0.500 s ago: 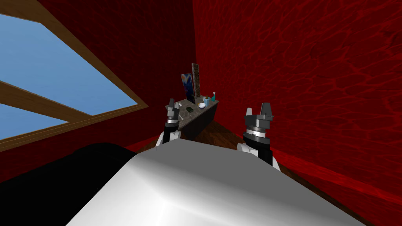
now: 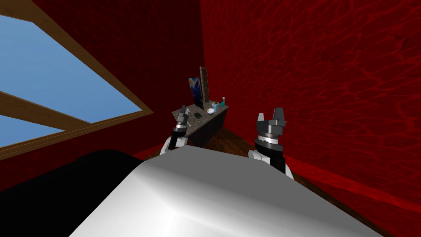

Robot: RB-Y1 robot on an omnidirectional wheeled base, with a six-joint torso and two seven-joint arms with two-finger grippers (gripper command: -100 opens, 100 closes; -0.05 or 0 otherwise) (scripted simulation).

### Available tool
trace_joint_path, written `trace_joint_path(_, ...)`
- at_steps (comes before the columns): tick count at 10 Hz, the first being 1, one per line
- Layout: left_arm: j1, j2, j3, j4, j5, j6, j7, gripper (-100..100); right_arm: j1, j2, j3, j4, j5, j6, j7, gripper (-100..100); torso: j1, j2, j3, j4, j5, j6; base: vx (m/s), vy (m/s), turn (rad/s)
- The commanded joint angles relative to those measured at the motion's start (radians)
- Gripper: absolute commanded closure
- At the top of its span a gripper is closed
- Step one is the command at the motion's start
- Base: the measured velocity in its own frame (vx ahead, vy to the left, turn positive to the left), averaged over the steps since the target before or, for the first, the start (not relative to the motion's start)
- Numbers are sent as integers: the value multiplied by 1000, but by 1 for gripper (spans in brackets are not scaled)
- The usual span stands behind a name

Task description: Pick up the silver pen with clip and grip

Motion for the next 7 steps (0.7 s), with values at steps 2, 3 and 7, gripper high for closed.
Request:
trace_joint_path(2, -8, 72, 16, 26, 34, 86, -5, -100, 0, 0, 0, 0, 0, 0, 0, 0, 0, 0, 0, 0, 0, 0, 49, 11, -30)
trace_joint_path(3, -8, 72, 16, 26, 34, 98, -5, -100, 0, 0, 0, 0, 0, 0, 0, 0, 1, 0, 0, 0, 0, 0, 36, 6, -12)
trace_joint_path(7, -19, 171, 42, 66, 82, 222, -9, -100, 0, 0, 0, 0, 0, 0, 0, 0, 0, 1, 0, 0, 0, 0, 37, 6, -26)
